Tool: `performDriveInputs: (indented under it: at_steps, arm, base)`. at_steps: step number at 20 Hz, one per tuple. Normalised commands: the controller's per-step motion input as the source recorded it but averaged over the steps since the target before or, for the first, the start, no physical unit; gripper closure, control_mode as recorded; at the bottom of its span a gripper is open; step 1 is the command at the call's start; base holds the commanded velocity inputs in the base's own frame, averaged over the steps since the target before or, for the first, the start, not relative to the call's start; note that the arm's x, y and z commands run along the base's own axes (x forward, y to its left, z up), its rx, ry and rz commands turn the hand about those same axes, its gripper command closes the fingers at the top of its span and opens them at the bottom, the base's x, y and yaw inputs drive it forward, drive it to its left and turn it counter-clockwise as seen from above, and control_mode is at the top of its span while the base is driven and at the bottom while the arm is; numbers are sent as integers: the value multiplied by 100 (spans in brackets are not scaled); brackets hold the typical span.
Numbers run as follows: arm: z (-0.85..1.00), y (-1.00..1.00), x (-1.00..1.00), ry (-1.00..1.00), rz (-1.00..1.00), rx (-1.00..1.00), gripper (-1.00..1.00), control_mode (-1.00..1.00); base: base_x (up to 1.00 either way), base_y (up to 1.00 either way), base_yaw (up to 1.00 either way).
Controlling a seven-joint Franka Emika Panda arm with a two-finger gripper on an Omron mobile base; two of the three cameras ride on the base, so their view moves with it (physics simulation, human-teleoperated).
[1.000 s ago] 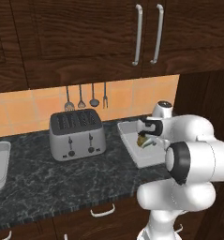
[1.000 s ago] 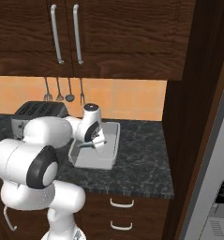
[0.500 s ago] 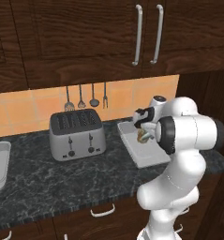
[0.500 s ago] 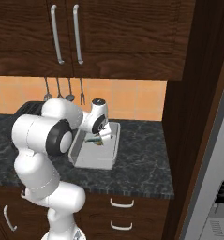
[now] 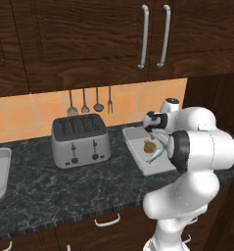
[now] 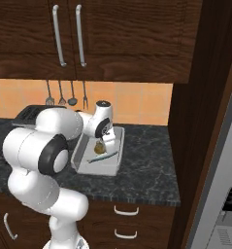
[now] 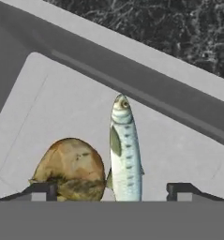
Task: Place one onion and one fish in each tupperware on the nearby counter, to pack two identical lunches.
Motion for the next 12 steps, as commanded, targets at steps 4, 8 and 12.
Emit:
performDriveInputs:
  at_steps: [4, 8, 12]
  arm:
    - [75, -1, -100, -21, -2, 0, -100, -100]
    - [90, 12, -85, -17, 26, -17, -100, -100]
    - [48, 48, -55, -2, 58, -29, -100, -100]
  base:
    - [0, 0, 0]
    - [0, 0, 0]
    - [0, 0, 0]
